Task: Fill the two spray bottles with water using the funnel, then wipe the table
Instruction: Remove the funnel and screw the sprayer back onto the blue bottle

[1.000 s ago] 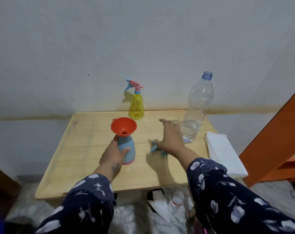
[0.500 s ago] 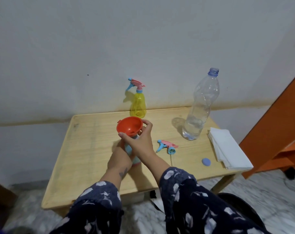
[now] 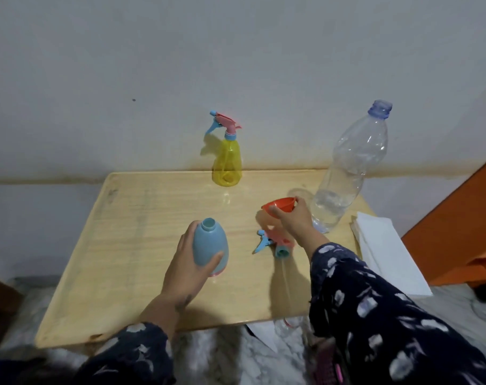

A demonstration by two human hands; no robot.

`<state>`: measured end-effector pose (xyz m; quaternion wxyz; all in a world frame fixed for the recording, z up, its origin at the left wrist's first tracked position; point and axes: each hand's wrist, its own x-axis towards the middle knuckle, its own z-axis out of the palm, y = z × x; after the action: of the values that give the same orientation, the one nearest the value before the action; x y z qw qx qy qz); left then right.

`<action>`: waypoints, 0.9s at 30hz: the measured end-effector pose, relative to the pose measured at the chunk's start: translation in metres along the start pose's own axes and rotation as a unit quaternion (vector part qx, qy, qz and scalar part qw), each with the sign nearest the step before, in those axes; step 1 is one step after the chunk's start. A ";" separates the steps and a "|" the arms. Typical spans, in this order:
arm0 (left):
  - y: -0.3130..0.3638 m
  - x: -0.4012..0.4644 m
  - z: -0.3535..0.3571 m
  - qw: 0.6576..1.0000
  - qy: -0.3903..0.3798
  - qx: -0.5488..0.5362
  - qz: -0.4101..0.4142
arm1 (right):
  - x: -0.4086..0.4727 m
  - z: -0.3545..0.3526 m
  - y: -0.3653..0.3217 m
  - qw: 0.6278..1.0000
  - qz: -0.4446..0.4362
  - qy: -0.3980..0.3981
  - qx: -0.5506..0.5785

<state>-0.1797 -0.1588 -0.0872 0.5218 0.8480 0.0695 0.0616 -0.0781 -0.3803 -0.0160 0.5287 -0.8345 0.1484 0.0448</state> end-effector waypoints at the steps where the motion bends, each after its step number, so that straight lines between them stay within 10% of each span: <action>1: -0.002 0.000 0.002 1.000 0.005 -0.011 -0.002 | 0.006 0.000 0.004 1.000 0.005 -0.004 0.003; 8: -0.009 0.001 0.008 0.999 0.027 -0.026 0.003 | 0.023 0.004 0.012 0.998 0.037 -0.033 0.048; 15: 0.000 -0.003 0.008 0.999 0.027 -0.026 -0.012 | 0.007 0.007 0.037 0.967 -0.037 0.096 -0.234; 27: 0.014 0.001 0.008 0.998 0.053 -0.021 -0.019 | -0.008 0.009 0.042 0.968 0.096 -0.084 -0.218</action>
<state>-0.1766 -0.1723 -0.0780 0.5359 0.8310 0.1123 0.0980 -0.0975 -0.3869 -0.0548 0.3373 -0.9049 0.1698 0.1963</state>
